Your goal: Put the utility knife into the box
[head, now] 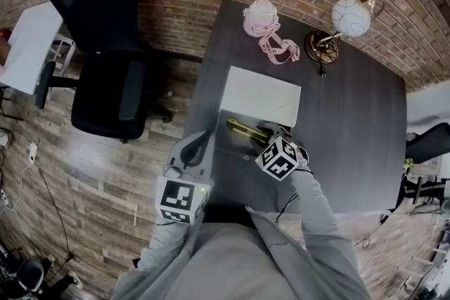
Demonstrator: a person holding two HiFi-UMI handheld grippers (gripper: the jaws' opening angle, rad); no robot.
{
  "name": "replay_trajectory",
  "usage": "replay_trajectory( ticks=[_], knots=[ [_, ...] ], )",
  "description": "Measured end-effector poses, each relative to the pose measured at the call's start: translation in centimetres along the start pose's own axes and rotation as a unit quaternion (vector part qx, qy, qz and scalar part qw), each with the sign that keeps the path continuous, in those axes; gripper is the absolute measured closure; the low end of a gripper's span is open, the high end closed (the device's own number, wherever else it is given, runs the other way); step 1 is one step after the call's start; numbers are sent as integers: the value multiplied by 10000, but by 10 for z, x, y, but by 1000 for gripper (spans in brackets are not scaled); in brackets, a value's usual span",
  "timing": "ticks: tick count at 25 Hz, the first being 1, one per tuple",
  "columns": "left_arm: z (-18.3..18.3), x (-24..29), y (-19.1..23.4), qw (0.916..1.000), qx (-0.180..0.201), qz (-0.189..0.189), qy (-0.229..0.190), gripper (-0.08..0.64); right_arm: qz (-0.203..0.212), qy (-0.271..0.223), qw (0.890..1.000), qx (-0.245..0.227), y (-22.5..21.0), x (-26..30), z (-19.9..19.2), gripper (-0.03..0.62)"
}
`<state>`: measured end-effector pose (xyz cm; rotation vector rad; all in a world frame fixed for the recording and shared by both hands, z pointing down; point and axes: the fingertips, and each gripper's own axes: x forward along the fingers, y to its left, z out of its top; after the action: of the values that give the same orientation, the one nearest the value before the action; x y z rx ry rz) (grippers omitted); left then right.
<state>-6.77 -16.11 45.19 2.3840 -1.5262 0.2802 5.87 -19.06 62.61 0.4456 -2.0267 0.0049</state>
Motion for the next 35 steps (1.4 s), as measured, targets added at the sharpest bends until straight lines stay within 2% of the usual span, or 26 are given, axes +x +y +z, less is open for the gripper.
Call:
replay_trajectory(
  ticks=[5, 11, 18, 25, 35],
  knots=[
    [6, -5, -2, 10000, 59, -29, -72, 540, -237, -221, 9995, 21, -4, -20, 12, 463],
    [19, -11, -4, 9997, 137, -59, -212, 540, -551, -569, 9963, 333, -14, -49, 22, 463],
    [34, -17, -4, 9989, 278, -122, -368, 540, -1096, -1134, 9851, 687, -28, -94, 40, 463],
    [48, -19, -13, 9975, 425, -298, -480, 540, -1622, -1952, 9602, 1169, -38, -151, 64, 463],
    [64, -12, -24, 9957, 517, -515, -574, 540, -2046, -2986, 9132, 1874, -40, -210, 74, 465]
  ],
)
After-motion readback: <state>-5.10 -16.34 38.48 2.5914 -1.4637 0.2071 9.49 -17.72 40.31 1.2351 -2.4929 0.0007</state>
